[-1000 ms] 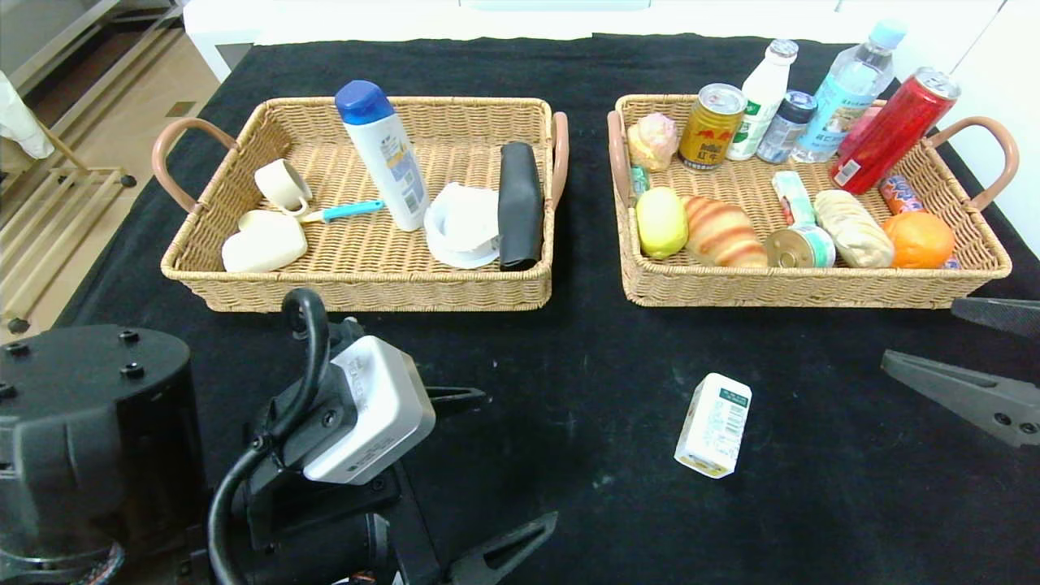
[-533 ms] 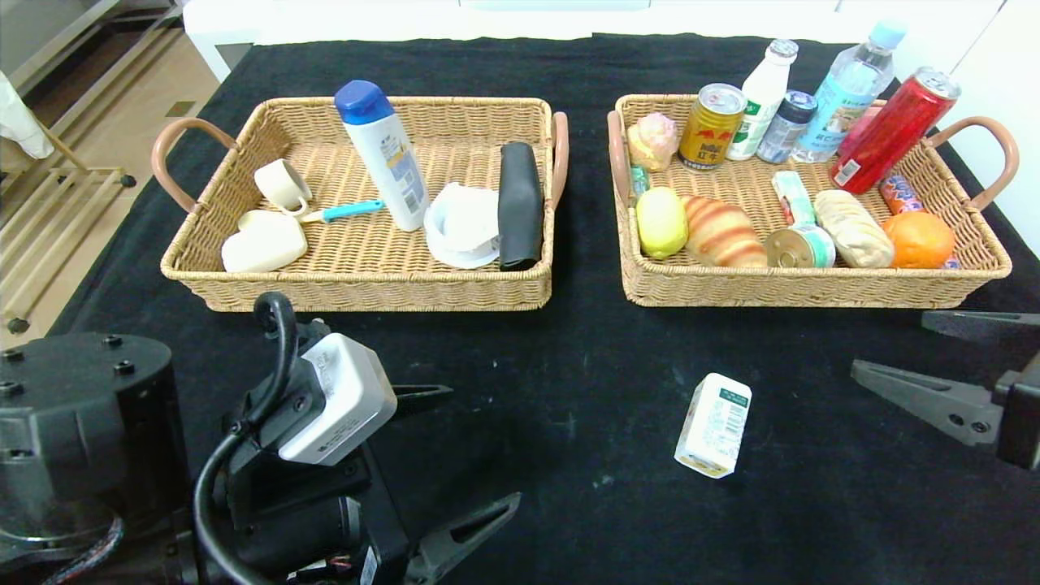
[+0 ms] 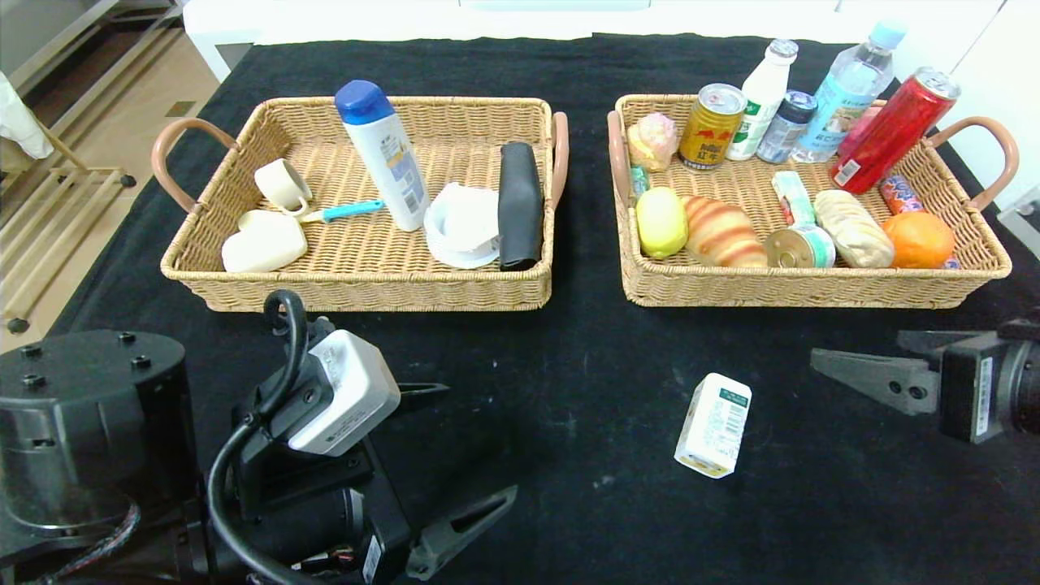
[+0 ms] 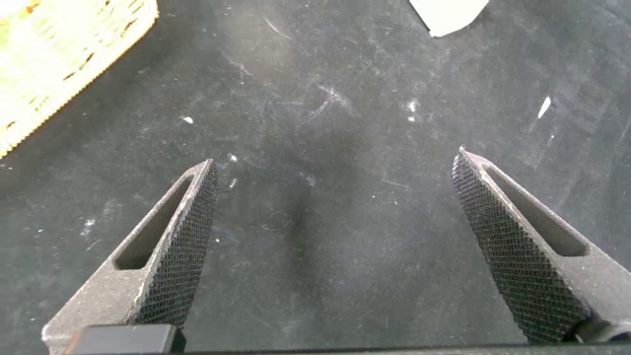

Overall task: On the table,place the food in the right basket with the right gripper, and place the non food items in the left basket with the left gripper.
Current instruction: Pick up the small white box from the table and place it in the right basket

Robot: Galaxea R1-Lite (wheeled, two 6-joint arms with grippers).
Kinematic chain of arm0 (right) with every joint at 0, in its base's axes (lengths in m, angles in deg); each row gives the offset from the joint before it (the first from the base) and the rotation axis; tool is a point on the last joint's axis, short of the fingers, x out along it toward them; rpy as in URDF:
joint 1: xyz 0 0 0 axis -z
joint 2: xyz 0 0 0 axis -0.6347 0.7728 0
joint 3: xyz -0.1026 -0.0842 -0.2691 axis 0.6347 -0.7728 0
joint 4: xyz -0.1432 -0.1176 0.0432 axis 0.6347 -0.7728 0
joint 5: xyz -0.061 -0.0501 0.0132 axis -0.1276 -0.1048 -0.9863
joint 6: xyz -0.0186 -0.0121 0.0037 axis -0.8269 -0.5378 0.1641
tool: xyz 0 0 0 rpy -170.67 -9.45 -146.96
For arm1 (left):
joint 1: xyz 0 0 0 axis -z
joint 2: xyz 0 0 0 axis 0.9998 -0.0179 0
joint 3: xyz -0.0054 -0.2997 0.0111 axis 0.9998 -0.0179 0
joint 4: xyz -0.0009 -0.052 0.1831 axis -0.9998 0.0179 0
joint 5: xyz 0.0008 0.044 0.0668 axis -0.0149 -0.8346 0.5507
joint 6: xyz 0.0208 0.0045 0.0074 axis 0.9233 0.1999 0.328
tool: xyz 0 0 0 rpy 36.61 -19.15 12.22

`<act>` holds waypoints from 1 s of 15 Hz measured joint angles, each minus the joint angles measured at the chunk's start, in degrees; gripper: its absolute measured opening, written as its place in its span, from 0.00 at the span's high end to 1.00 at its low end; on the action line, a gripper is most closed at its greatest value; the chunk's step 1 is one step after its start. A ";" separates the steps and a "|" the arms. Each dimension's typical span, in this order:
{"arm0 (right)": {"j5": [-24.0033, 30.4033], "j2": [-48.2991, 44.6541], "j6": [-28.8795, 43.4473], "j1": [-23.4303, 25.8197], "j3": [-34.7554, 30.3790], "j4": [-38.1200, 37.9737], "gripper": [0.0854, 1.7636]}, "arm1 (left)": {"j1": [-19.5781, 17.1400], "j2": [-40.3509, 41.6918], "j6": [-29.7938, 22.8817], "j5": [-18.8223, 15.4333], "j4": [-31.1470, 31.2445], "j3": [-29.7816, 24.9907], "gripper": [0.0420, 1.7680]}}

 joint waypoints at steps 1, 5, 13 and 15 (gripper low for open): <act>-1.33 1.22 4.01 -1.57 3.56 -5.07 0.03 | -0.20 0.05 0.02 0.02 -0.02 0.00 0.03; -5.41 8.79 18.68 -5.83 18.08 -23.06 0.03 | -0.72 0.32 0.11 0.27 -2.40 -0.34 0.03; -13.52 22.93 36.21 -14.56 36.05 -41.47 0.03 | -1.46 2.50 0.39 -0.55 -2.54 -0.76 0.03; -13.68 25.99 37.92 -15.85 37.18 -41.89 0.03 | -1.46 3.52 0.44 -0.59 -2.35 -0.76 0.03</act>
